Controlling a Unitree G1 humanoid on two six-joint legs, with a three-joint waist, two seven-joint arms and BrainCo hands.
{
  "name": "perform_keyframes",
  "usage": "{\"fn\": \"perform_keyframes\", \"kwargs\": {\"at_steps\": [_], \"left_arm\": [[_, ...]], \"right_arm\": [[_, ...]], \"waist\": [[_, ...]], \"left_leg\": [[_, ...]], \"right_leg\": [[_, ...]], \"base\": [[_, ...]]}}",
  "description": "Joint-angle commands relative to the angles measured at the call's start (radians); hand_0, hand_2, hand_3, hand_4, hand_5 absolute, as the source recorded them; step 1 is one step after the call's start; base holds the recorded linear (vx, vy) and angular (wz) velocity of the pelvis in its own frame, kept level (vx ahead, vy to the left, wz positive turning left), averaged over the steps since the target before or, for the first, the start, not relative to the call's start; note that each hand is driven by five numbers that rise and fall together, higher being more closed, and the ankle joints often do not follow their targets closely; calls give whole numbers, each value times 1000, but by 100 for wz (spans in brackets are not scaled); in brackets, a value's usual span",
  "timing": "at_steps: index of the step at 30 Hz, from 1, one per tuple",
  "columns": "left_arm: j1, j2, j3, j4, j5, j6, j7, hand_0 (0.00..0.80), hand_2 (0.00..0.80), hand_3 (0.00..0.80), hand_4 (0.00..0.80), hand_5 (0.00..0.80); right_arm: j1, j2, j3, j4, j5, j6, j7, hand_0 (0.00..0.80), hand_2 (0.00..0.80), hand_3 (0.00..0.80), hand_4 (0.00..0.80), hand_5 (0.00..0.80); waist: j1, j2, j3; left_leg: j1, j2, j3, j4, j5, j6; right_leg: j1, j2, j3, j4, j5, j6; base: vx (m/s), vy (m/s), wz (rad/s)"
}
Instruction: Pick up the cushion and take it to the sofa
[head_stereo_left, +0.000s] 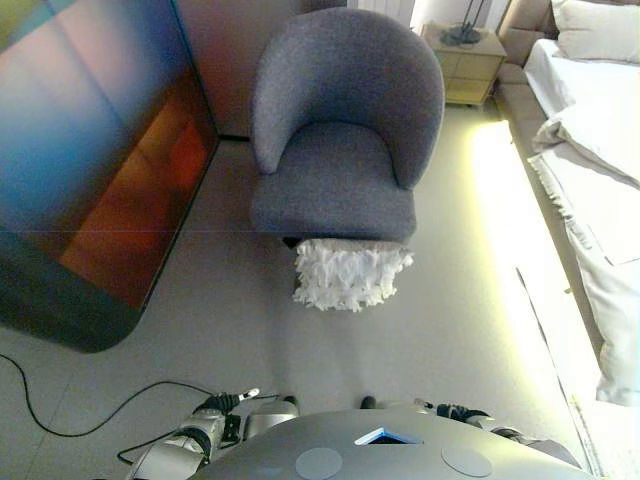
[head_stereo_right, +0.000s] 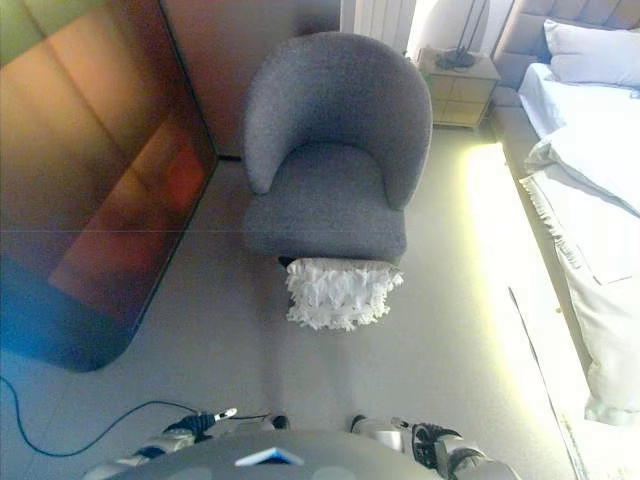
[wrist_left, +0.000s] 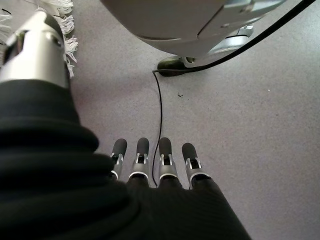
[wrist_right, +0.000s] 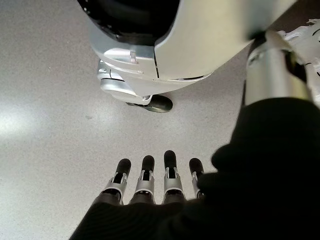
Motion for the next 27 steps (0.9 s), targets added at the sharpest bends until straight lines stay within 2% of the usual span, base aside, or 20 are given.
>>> {"fn": "perform_keyframes", "kwargs": {"at_steps": [1, 4, 8, 21, 27], "left_arm": [[-60, -38, 8, 44, -8, 13, -10, 0, 0, 0, 0, 0], [-65, -35, 8, 41, -11, -3, -15, 0, 0, 0, 0, 0], [-67, -37, 3, 41, -7, 20, -46, 0, 0, 0, 0, 0], [-59, -44, -4, 45, 0, 26, -33, 0, 0, 0, 0, 0], [-61, -40, -3, 49, 11, 32, -30, 0, 0, 0, 0, 0]], "right_arm": [[-57, 9, 7, 53, 1, 1, -3, 0, 0, 0, 0, 0], [-57, 7, 6, 55, 12, -1, -2, 0, 0, 0, 0, 0], [-57, 7, 4, 58, 6, -5, 0, 0, 0, 0, 0, 0], [-49, 16, 10, 59, -4, 1, -10, 0, 0, 0, 0, 0], [-53, 17, 13, 57, -4, 10, -7, 0, 0, 0, 0, 0]], "waist": [[-9, 11, 36], [-6, 10, 38], [-4, 8, 37], [3, 5, 32], [5, 2, 34]], "left_leg": [[9, -37, 10, 7, -124, 35], [8, -37, 12, 7, -124, 37], [6, -39, 10, 7, -126, 40], [14, -50, -14, 7, -129, 46], [15, -46, -12, 7, -130, 45]], "right_leg": [[-16, 31, 2, 6, -59, 24], [-15, 31, 1, 6, -61, 26], [-16, 30, -2, 6, -60, 27], [0, 42, 5, 6, -69, 19], [2, 47, 3, 6, -75, 16]], "base": [[0, 0, 0], [0, 0, 0], [0, 0, 0], [0, 0, 0], [32, -51, 1]]}}
